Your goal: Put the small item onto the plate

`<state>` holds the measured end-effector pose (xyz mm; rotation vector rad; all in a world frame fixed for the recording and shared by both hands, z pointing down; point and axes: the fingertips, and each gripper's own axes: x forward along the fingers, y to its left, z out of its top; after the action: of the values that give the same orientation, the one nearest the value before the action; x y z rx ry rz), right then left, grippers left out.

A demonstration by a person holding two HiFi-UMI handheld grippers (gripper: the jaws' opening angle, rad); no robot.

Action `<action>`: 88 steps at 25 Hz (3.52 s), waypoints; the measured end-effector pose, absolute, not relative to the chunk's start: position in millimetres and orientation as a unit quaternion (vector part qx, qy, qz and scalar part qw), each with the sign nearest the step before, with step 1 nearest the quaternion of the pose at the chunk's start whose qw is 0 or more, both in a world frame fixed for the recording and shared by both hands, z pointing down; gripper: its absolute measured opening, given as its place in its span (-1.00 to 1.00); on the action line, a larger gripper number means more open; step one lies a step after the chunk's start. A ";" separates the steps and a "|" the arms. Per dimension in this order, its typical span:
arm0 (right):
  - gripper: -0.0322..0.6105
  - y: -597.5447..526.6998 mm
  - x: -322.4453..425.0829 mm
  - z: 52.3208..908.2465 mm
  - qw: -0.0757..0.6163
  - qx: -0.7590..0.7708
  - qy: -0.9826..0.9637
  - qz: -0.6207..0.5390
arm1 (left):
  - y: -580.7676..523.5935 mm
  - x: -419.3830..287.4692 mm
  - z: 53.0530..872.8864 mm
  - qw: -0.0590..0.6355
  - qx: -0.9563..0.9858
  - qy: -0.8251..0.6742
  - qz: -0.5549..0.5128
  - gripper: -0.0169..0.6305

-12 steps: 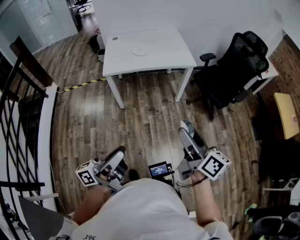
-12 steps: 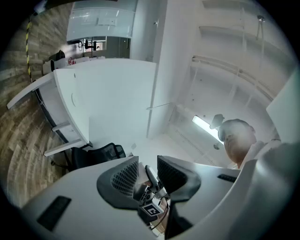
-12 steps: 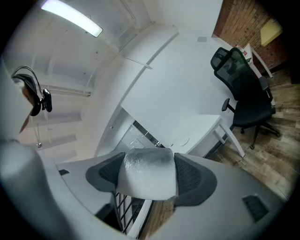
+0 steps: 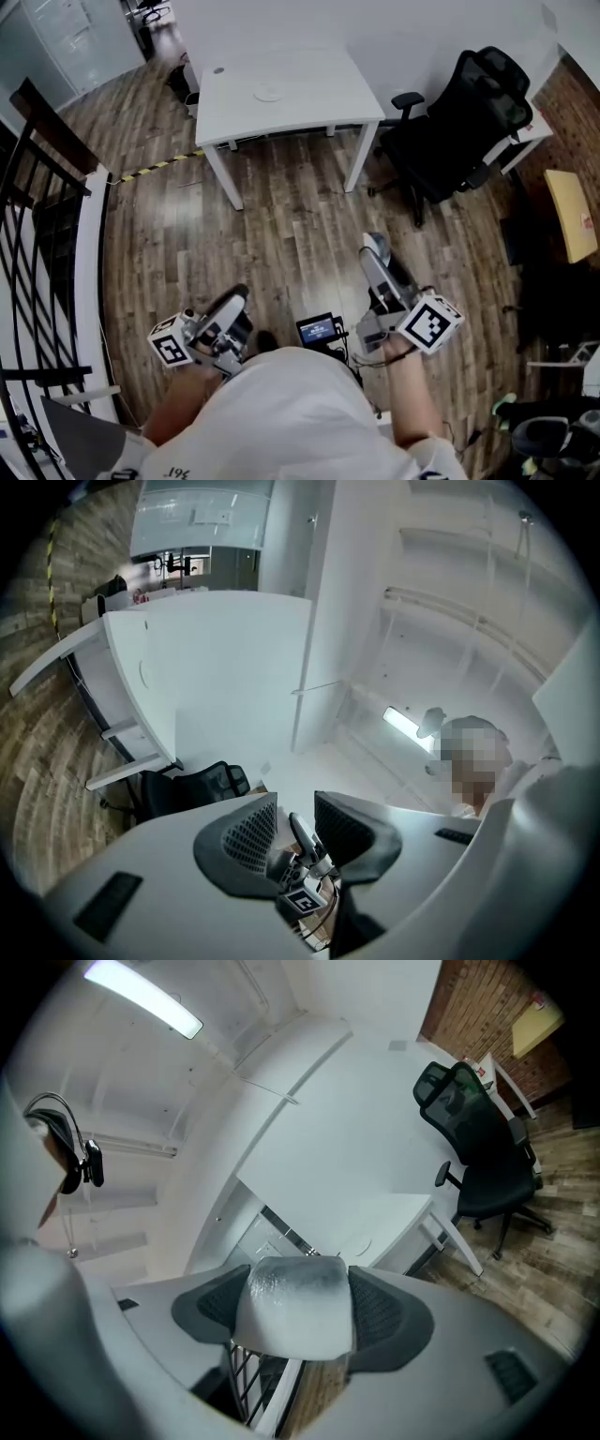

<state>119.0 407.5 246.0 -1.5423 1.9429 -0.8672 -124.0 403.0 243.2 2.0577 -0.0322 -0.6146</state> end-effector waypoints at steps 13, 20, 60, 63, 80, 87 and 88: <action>0.09 395.9 107.0 244.9 0.251 -0.563 0.723 -0.314 | 390.7 -134.3 247.6 0.475 0.843 -0.017 -0.254 -0.61; 0.09 389.7 89.6 242.6 0.250 -0.561 0.725 -0.313 | 384.0 -148.9 252.4 0.480 0.841 -0.021 -0.249 -0.61; 0.10 381.0 173.7 296.6 0.230 -0.522 0.723 -0.390 | 394.6 -37.8 276.1 0.491 0.834 -0.051 -0.247 -0.61; 0.10 378.1 185.2 299.8 0.229 -0.516 0.725 -0.394 | 394.5 -26.0 277.1 0.490 0.834 -0.057 -0.247 -0.61; 0.10 357.6 192.6 319.2 0.224 -0.501 0.724 -0.418 | 379.0 -14.1 284.4 0.493 0.830 -0.077 -0.248 -0.61; 0.10 331.8 187.0 323.4 0.228 -0.514 0.714 -0.418 | 343.8 -14.9 286.6 0.498 0.831 -0.057 -0.241 -0.61; 0.10 327.5 186.5 324.3 0.226 -0.516 0.712 -0.418 | 337.4 -14.7 285.5 0.497 0.832 -0.055 -0.240 -0.61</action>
<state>186.5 327.5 324.3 -1.4224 1.9638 -1.1532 -14.7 337.4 285.5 2.0137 -0.1326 -0.5817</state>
